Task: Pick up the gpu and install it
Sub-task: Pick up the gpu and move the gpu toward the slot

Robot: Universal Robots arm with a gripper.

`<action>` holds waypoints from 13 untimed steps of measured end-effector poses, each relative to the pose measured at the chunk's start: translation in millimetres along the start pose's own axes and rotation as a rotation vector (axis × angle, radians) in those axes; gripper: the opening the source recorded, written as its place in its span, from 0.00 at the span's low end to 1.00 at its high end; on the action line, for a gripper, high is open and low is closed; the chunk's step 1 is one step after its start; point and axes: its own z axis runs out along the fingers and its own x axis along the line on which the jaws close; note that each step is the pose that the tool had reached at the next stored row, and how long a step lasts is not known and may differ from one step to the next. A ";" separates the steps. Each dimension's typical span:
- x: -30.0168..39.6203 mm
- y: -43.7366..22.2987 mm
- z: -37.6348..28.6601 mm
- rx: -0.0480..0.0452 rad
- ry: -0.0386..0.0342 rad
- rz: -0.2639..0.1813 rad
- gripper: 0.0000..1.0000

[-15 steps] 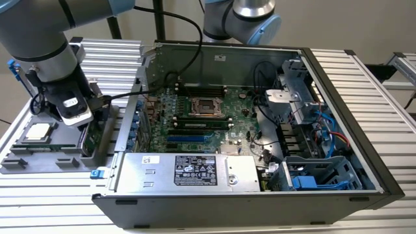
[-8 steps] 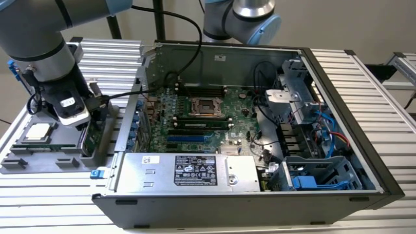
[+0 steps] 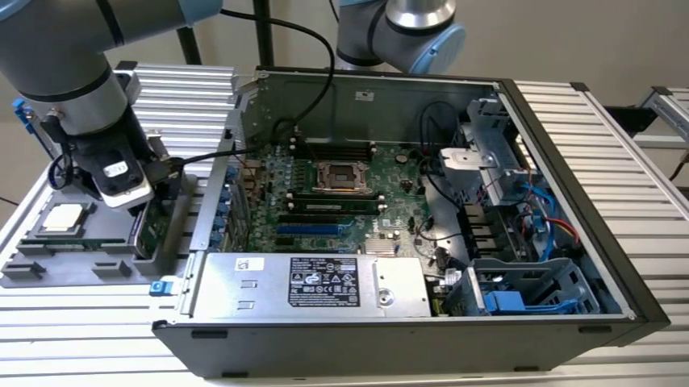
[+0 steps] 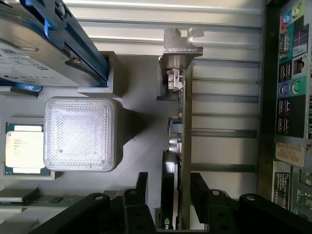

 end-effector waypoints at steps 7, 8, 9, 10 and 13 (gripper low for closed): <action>-0.3 0.0 0.0 0.0000 0.0000 0.000 1.00; -0.3 0.0 0.0 0.0000 0.0000 0.000 1.00; -0.3 0.0 0.0 0.0000 0.0000 0.001 1.00; -0.3 0.0 0.0 0.0000 0.0000 0.001 1.00; -0.3 0.0 0.0 0.0001 0.0000 0.001 0.00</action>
